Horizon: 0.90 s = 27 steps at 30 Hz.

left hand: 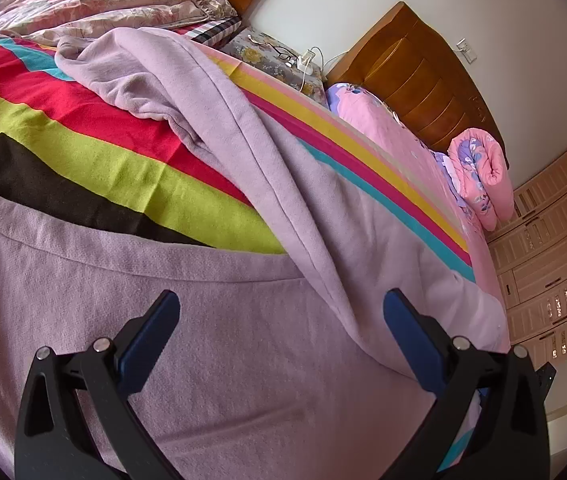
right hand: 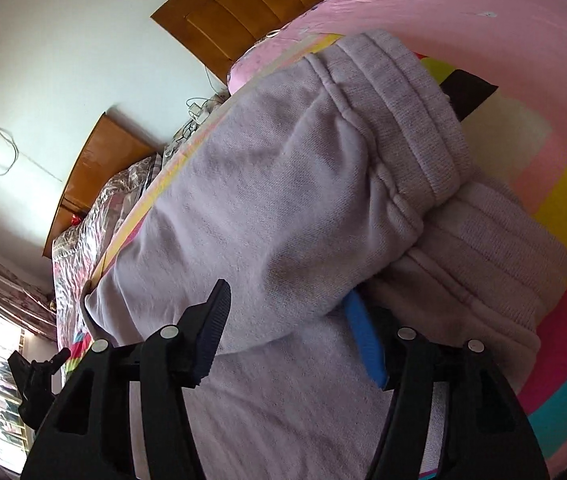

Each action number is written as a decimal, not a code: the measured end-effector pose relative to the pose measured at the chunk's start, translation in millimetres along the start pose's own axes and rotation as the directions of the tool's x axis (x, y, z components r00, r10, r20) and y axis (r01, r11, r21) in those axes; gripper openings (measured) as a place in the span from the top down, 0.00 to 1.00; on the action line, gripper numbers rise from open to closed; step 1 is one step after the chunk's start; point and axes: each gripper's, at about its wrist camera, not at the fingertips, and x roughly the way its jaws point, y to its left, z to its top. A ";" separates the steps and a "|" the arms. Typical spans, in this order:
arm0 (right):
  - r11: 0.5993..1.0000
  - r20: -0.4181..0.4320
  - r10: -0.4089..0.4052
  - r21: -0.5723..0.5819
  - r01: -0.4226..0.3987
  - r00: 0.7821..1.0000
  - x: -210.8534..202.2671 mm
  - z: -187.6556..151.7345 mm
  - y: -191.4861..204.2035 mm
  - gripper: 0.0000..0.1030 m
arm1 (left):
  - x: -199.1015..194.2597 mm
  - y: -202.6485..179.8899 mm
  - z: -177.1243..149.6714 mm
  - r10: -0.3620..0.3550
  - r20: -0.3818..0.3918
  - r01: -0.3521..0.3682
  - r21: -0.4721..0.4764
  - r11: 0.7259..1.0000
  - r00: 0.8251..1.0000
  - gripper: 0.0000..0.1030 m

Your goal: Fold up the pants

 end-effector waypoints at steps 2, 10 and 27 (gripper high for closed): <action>0.999 0.026 0.005 0.036 -0.006 1.000 -2.5 4.4 -4.9 0.53 | 2.9 -0.2 1.9 0.001 -0.007 -0.001 0.000 1.000 1.000 0.01; 0.997 0.082 -0.038 0.067 0.033 0.996 5.4 5.4 -13.4 0.85 | 21.5 -7.4 40.4 -0.019 -0.021 0.018 -0.050 0.999 1.000 0.02; 0.997 0.122 0.074 -0.019 -0.072 0.990 -31.2 30.6 -11.4 0.89 | 16.1 -46.2 119.9 0.045 0.087 -0.053 0.096 0.994 0.995 0.91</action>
